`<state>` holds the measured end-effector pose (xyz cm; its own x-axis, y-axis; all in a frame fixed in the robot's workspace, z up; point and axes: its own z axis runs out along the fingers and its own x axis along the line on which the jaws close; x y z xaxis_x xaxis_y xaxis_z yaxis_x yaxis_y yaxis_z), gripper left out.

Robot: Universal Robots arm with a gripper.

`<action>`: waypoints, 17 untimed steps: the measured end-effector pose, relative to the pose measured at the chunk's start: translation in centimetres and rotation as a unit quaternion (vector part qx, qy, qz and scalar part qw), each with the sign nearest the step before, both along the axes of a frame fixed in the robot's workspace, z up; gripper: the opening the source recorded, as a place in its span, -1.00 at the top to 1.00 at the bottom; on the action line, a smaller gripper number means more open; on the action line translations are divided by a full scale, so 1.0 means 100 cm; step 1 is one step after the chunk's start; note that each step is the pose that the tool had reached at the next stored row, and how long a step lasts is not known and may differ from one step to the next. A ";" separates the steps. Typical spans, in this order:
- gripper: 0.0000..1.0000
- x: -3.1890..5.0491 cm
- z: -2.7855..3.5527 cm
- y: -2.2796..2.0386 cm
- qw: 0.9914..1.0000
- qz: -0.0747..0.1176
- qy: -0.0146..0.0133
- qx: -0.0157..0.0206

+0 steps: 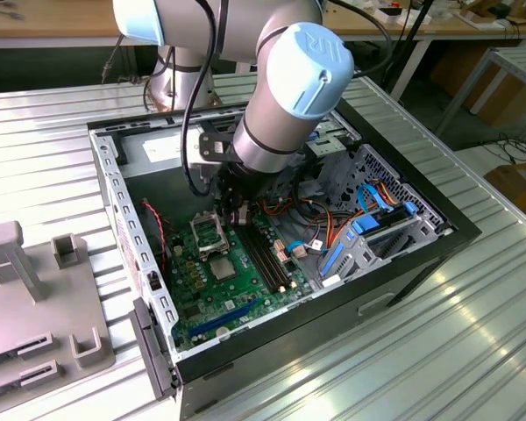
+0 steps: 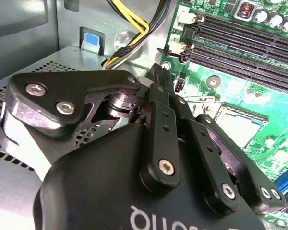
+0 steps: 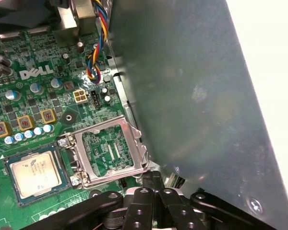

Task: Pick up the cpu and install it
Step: 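Close the cpu cover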

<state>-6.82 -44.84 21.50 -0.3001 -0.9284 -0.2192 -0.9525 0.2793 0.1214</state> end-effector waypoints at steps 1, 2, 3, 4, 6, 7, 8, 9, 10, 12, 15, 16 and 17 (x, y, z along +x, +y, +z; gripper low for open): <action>0.79 0.0000 0.0006 0.0000 1.000 0.000 0.000 -0.001; 0.79 0.0000 0.0016 0.0000 1.000 0.000 0.001 -0.002; 0.79 0.0000 0.0022 0.0000 1.000 0.000 0.002 -0.003; 0.79 -0.0001 0.0027 0.0000 1.000 0.000 0.002 -0.004; 0.79 -0.0001 0.0037 -0.0001 1.000 0.000 0.003 -0.006; 0.79 0.0000 0.0046 0.0000 1.000 0.000 0.004 -0.007; 0.79 0.0000 0.0050 0.0000 1.000 0.000 0.005 -0.009; 0.79 0.0000 0.0054 0.0000 1.000 0.000 0.005 -0.009; 0.79 0.0000 0.0059 0.0000 1.000 0.000 0.006 -0.010; 0.79 0.0000 0.0066 0.0000 1.000 0.000 0.007 -0.012; 0.79 0.0000 0.0079 0.0000 1.000 0.000 0.008 -0.014; 0.79 0.0000 0.0084 0.0000 1.000 0.000 0.009 -0.015; 0.79 0.0000 0.0096 0.0000 1.000 0.000 0.010 -0.015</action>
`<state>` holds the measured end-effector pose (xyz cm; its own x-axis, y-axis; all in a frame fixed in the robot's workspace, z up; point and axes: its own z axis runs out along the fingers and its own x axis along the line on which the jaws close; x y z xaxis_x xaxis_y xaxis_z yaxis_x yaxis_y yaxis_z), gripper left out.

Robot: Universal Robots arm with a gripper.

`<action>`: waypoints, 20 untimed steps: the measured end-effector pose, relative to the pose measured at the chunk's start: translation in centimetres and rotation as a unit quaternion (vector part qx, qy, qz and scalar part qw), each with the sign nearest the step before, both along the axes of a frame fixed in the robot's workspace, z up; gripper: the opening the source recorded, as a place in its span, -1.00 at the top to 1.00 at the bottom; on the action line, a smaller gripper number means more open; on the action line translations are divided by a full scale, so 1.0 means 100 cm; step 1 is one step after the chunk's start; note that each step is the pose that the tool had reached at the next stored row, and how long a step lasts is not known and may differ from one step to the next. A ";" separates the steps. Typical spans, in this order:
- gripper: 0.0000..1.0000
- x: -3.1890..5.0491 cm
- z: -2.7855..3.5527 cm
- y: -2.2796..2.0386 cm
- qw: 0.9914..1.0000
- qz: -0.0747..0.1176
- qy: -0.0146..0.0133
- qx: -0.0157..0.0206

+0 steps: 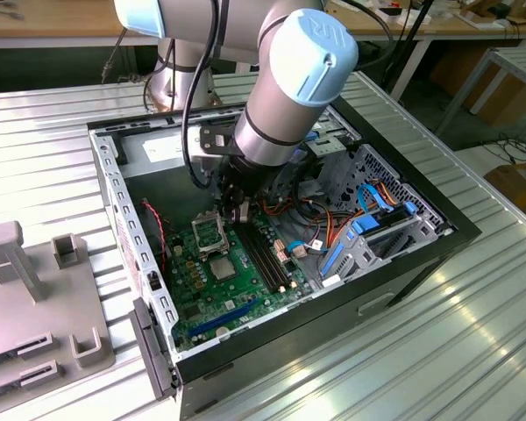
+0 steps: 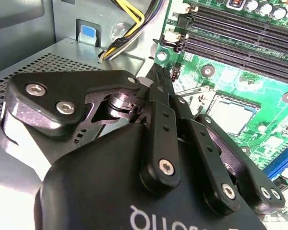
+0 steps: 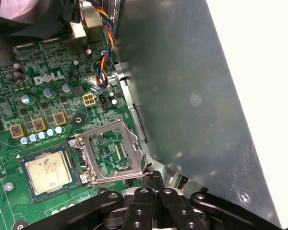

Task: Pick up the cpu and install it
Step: 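Close the cpu cover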

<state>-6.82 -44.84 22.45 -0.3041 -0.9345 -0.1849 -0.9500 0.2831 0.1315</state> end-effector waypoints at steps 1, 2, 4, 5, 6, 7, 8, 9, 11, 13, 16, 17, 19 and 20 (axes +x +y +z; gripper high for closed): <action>0.79 0.0000 0.0011 0.0000 1.000 0.000 0.001 0.000; 0.79 -0.0001 0.0023 0.0000 1.000 0.000 0.001 0.000; 0.79 0.0000 0.0054 0.0000 1.000 0.000 0.001 0.000; 0.79 0.0000 0.0068 0.0000 1.000 0.000 0.001 0.000; 0.79 0.0000 0.0080 0.0000 1.000 0.000 0.001 0.000; 0.79 0.0000 0.0089 0.0000 1.000 0.000 0.002 0.000; 0.79 0.0000 0.0095 0.0000 1.000 0.000 0.002 0.000; 0.79 0.0000 0.0097 0.0001 1.000 0.000 0.001 0.000; 0.79 -0.0001 0.0097 0.0001 1.000 0.000 0.001 0.000; 0.79 -0.0006 0.0099 0.0000 1.000 0.002 0.001 -0.001; 0.79 -0.0009 0.0102 0.0000 1.000 0.005 0.001 -0.001; 0.79 -0.0010 0.0102 0.0001 1.000 0.006 0.001 -0.001; 0.79 -0.0012 0.0105 0.0000 1.000 0.008 0.001 -0.001; 0.79 -0.0013 0.0106 0.0000 1.000 0.009 0.001 -0.001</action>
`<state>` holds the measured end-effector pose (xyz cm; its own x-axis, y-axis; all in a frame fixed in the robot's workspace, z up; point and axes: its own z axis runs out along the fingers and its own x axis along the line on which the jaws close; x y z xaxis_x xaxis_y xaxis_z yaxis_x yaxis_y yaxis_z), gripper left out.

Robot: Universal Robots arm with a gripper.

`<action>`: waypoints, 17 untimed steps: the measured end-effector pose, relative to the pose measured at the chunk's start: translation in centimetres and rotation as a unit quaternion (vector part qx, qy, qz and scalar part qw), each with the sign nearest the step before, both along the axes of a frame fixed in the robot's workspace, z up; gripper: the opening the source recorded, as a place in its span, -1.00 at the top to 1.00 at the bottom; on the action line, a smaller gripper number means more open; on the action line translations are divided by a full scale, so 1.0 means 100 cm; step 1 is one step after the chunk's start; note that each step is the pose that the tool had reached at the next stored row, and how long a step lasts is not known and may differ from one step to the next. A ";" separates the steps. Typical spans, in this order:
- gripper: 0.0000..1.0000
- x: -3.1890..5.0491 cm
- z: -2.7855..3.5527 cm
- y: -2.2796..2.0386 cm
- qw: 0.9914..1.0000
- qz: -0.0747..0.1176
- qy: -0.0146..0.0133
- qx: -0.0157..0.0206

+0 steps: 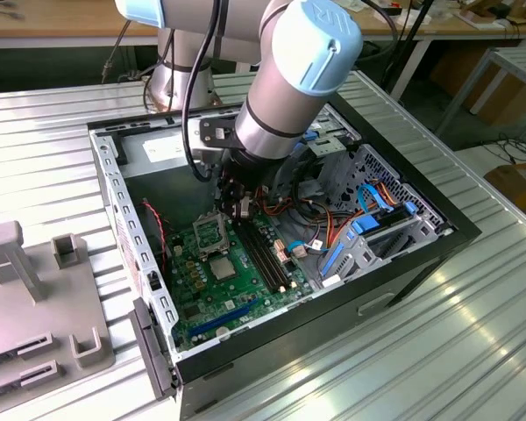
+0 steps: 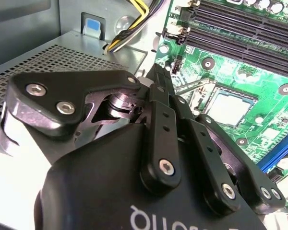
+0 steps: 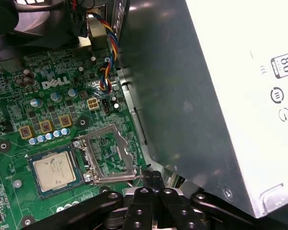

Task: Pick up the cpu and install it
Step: 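Close the cpu cover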

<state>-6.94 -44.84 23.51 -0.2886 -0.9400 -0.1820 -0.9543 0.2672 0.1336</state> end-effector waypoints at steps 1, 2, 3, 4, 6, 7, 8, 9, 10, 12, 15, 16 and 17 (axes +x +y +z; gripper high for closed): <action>0.79 0.0000 0.0002 0.0000 1.000 0.001 0.000 0.000; 0.79 -0.0001 0.0006 0.0000 1.000 0.001 0.000 0.000; 0.79 -0.0001 0.0011 0.0000 1.000 0.002 0.000 0.000; 0.79 -0.0002 0.0015 0.0000 1.000 0.002 0.000 0.000; 0.79 -0.0002 0.0022 0.0000 1.000 0.003 0.000 0.000; 0.79 -0.0002 0.0025 0.0000 1.000 0.003 0.000 0.000; 0.79 -0.0002 0.0028 0.0000 1.000 0.004 0.000 0.000; 0.79 -0.0003 0.0031 0.0000 1.000 0.004 0.000 0.000; 0.79 -0.0003 0.0033 0.0000 1.000 0.005 0.000 0.000; 0.79 -0.0003 0.0034 0.0000 1.000 0.006 0.000 0.000; 0.79 -0.0004 0.0035 0.0000 1.000 0.007 0.000 0.000; 0.79 -0.0004 0.0035 0.0000 1.000 0.008 0.000 0.000; 0.79 -0.0004 0.0037 0.0000 1.000 0.008 0.000 0.000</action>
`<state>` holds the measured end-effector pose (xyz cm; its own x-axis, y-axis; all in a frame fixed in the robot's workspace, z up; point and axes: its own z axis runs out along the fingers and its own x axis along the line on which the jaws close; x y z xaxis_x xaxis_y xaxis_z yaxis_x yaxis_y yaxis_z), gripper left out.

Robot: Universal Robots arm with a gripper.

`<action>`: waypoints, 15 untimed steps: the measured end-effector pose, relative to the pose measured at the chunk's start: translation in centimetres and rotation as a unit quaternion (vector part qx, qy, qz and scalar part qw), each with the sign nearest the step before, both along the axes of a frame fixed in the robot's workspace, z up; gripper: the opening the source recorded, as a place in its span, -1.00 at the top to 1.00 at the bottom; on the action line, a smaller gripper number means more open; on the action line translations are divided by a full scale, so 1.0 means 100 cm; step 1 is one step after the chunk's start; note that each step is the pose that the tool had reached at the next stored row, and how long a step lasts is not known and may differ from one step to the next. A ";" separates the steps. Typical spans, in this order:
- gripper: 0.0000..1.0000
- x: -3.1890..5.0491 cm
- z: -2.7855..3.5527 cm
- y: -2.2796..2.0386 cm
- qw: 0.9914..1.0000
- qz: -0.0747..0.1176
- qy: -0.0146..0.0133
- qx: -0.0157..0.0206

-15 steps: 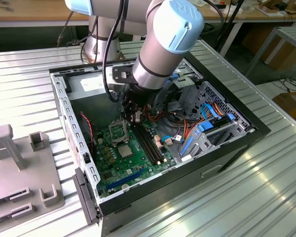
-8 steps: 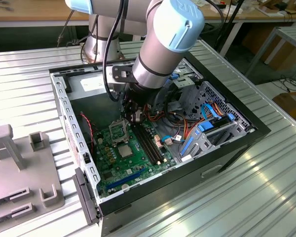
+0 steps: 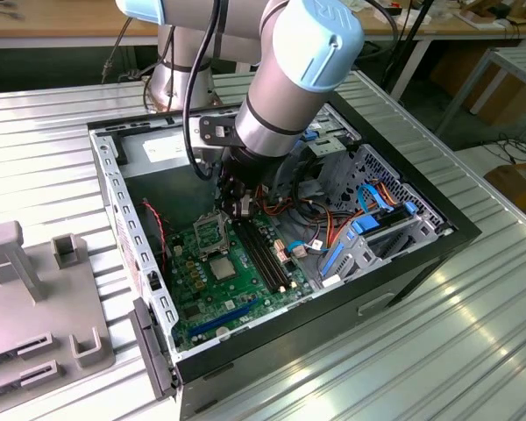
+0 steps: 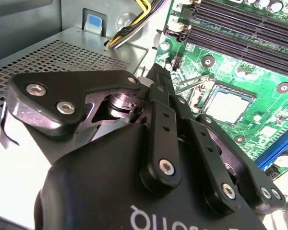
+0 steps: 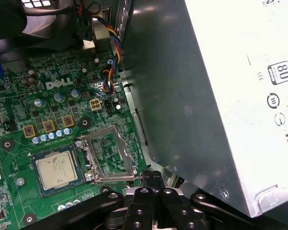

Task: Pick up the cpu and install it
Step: 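Close the cpu cover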

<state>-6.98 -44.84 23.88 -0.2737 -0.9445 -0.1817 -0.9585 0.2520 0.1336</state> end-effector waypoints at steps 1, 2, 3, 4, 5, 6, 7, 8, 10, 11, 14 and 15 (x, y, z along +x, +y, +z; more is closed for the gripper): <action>0.79 0.0000 0.0003 0.0000 1.000 0.000 0.000 0.000; 0.79 -0.0001 0.0009 0.0000 1.000 0.001 0.000 0.000; 0.79 -0.0001 0.0013 0.0000 1.000 0.001 0.000 0.000; 0.79 -0.0002 0.0020 0.0000 1.000 0.001 0.000 0.000; 0.79 -0.0003 0.0025 0.0000 1.000 0.002 0.000 0.000; 0.79 -0.0004 0.0033 0.0000 1.000 0.002 0.000 0.000; 0.79 -0.0004 0.0036 0.0000 1.000 0.003 0.000 0.000; 0.79 -0.0005 0.0039 0.0000 1.000 0.003 0.000 0.000; 0.79 -0.0007 0.0045 0.0000 1.000 0.004 0.000 0.000; 0.79 -0.0008 0.0047 0.0000 1.000 0.005 0.000 0.000; 0.79 -0.0009 0.0050 0.0000 1.000 0.007 0.000 0.000; 0.79 -0.0011 0.0054 -0.0001 1.000 0.009 0.000 0.000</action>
